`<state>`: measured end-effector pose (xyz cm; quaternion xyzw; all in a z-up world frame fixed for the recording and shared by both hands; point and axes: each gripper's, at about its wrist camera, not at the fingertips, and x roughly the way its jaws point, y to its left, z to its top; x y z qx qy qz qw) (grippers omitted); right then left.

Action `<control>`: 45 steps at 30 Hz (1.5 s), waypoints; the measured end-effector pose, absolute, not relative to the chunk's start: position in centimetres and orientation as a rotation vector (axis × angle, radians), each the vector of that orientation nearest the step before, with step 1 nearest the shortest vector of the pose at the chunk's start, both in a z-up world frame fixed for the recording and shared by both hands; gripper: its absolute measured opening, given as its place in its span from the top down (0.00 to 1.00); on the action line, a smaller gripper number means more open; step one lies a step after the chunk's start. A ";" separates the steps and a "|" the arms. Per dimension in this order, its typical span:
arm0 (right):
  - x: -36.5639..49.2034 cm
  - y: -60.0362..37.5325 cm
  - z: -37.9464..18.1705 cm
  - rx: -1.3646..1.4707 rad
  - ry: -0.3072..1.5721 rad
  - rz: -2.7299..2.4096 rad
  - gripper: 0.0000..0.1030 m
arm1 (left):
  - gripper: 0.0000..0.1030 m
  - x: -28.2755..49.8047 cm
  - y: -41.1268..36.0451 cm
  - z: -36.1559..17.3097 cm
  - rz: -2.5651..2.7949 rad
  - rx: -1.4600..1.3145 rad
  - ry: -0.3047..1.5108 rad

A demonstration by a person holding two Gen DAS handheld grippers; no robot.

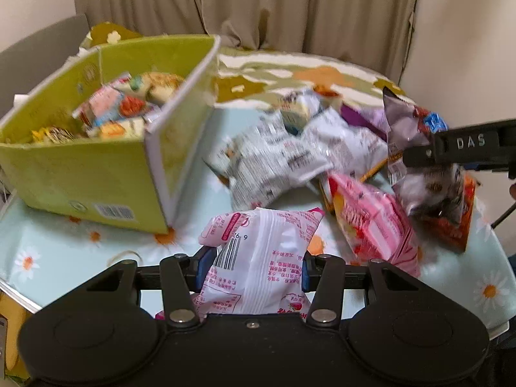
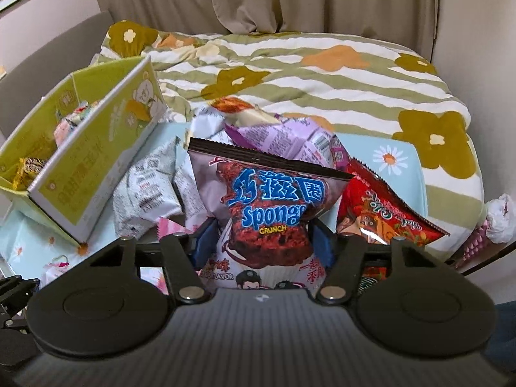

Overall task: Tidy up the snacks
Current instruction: 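Grasp the white-pink packet with the left tool while the right grasps the purple Sponge bag, then carry both bags over the cardboard box and open both tools to drop them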

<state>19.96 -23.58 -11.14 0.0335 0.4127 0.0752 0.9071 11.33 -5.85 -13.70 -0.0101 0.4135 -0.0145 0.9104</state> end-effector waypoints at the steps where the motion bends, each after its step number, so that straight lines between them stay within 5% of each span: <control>1: 19.9 -23.4 -10.7 0.074 0.848 0.159 0.32 | 0.48 11.3 -5.6 -13.2 -0.022 -0.020 0.840; 26: 22.8 -9.8 -0.1 0.162 0.656 0.263 0.34 | 0.48 15.7 9.7 -0.1 0.048 0.013 0.579; 45: 32.0 3.0 -1.1 0.153 0.716 0.122 0.34 | 0.47 32.0 18.9 -1.9 -0.164 -0.014 0.685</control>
